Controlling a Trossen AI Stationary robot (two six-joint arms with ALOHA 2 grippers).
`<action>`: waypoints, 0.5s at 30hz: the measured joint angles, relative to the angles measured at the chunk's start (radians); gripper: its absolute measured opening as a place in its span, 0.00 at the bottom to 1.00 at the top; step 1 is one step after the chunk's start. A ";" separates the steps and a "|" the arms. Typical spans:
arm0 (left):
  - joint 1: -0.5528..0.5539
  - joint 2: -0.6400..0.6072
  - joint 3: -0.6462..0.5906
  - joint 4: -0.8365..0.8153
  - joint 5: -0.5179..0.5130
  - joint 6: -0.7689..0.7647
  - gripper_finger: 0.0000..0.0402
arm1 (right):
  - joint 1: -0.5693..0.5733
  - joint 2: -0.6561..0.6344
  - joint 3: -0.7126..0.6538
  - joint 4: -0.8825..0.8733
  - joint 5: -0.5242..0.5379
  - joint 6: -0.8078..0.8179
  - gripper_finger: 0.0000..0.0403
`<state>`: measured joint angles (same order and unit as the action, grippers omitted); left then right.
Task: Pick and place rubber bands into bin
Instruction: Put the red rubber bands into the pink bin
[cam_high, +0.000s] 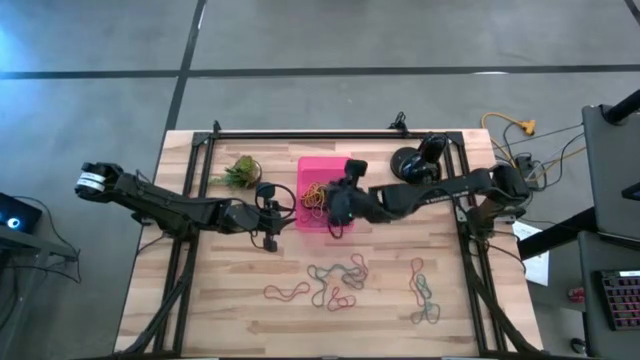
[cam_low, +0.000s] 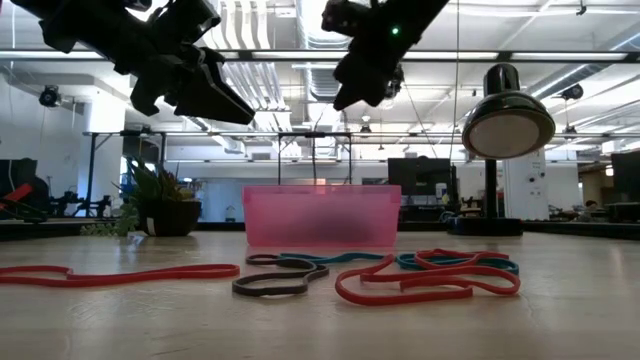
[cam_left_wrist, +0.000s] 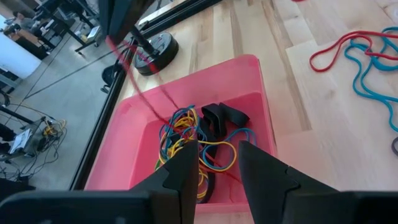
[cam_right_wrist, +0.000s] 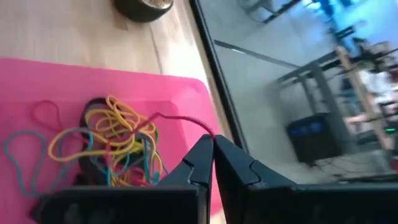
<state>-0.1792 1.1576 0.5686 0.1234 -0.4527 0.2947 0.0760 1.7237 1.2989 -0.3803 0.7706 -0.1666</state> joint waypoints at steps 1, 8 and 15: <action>0.000 0.000 0.000 0.000 0.000 0.000 0.24 | -0.016 0.000 -0.002 0.010 -0.025 0.001 0.02; -0.001 0.000 -0.001 -0.001 0.000 0.000 0.24 | -0.091 0.051 -0.005 0.021 -0.142 -0.002 0.02; 0.000 0.000 -0.002 -0.001 0.000 0.000 0.24 | -0.132 0.157 -0.006 0.028 -0.185 0.014 0.02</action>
<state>-0.1795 1.1575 0.5671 0.1223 -0.4528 0.2950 -0.0560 1.8804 1.2925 -0.3519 0.5858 -0.1529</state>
